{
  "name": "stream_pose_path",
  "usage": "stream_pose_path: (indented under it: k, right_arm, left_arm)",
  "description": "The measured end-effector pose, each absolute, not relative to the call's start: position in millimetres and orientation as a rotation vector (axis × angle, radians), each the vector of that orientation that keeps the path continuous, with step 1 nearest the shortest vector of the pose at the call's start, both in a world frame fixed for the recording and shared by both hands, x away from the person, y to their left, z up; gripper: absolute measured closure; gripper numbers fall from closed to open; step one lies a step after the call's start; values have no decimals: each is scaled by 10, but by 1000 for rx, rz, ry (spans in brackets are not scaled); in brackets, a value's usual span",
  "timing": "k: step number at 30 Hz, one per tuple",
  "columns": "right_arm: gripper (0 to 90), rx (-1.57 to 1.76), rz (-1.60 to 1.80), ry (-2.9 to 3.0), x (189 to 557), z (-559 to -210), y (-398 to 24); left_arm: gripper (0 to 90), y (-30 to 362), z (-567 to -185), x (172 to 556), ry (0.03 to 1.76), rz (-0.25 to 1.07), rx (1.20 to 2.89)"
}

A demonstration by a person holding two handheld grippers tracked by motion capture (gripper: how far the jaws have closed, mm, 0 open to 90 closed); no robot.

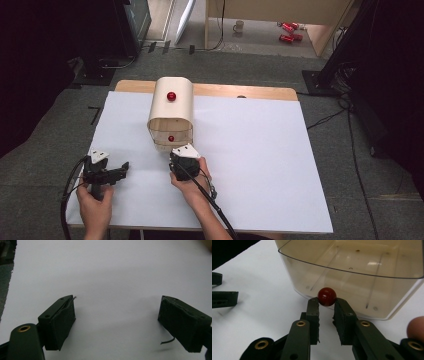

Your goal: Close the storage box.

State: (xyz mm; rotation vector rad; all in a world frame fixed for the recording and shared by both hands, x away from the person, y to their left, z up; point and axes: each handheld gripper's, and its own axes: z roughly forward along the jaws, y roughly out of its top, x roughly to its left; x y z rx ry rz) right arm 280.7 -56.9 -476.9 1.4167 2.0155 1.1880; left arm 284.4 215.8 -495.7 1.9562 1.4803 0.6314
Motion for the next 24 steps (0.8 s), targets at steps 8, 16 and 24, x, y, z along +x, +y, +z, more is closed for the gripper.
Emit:
stream_pose_path:
  k: [8,16,24]
  right_arm:
    - [419,1403,1233,2084,2795,-4760,-628]
    - [80,1315,1131,2114,2675,-4666,-743]
    - [68,1331,1158,2083,2596,-4555,-1107]
  left_arm:
    - [141,2158,-4958,2845,1480,632,1955]
    - [141,2158,-4957,2844,1480,632,1956]
    - [141,2157,-4957,2844,1480,633,1955]
